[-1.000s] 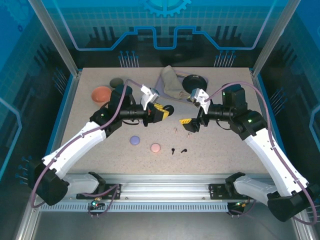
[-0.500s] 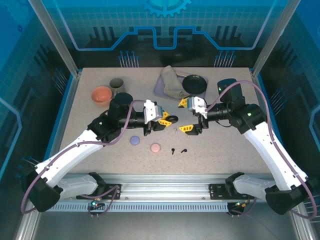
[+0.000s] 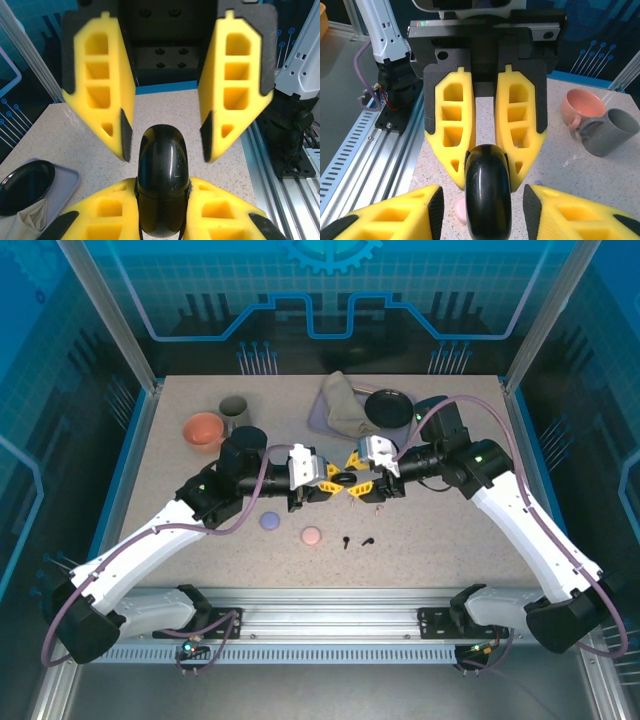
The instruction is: Insert wireless bluetooth earbuds into charging case
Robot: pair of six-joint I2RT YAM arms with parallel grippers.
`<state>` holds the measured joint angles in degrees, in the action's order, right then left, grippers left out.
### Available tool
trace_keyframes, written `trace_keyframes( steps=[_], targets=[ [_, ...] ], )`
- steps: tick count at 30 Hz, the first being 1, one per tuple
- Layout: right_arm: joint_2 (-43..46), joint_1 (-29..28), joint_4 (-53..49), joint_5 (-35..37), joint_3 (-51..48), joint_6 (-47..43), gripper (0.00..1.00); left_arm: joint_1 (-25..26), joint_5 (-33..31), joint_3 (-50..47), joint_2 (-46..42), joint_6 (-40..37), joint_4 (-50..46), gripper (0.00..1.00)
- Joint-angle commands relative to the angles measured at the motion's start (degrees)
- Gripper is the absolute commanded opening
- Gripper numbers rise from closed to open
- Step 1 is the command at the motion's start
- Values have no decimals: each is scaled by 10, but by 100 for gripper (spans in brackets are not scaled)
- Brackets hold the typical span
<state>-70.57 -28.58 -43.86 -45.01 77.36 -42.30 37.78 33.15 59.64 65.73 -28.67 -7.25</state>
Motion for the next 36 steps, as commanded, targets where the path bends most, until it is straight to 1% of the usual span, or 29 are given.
trace_keyframes(
  steps=[1, 7, 8, 9, 12, 15, 18, 23, 31, 36],
  targets=[
    [-7, -8, -17, 2, 18, 4, 41, 5, -1, 16, -5, -14, 2, 0],
    [-7, -9, -14, 5, 18, 9, 30, 6, -4, 13, -4, -14, -1, 0],
    [-7, -8, -14, 6, 19, 8, 28, 5, -3, 13, -4, -14, -3, 3],
    [-5, -9, -14, 6, 19, 9, 27, 6, -2, 12, -3, -14, -5, 15],
    [-1, -8, -10, 4, 19, 9, 24, 6, -1, 10, -2, -15, -15, 35],
    [2, -8, -6, 0, 18, 10, 23, 6, -2, 8, 0, -16, -19, 43],
    [2, -8, 1, -3, 17, 13, 22, 6, -1, 5, 2, -14, -17, 45],
    [-3, -8, 1, -10, 20, 15, 22, 6, 2, 5, 7, -7, -6, 44],
    [-10, -10, 7, -19, 21, 24, 22, 6, 3, 11, 13, -6, -3, 34],
    [-15, -11, 4, -15, 20, 25, 22, 6, 3, 13, 13, -5, -4, 30]
  ],
)
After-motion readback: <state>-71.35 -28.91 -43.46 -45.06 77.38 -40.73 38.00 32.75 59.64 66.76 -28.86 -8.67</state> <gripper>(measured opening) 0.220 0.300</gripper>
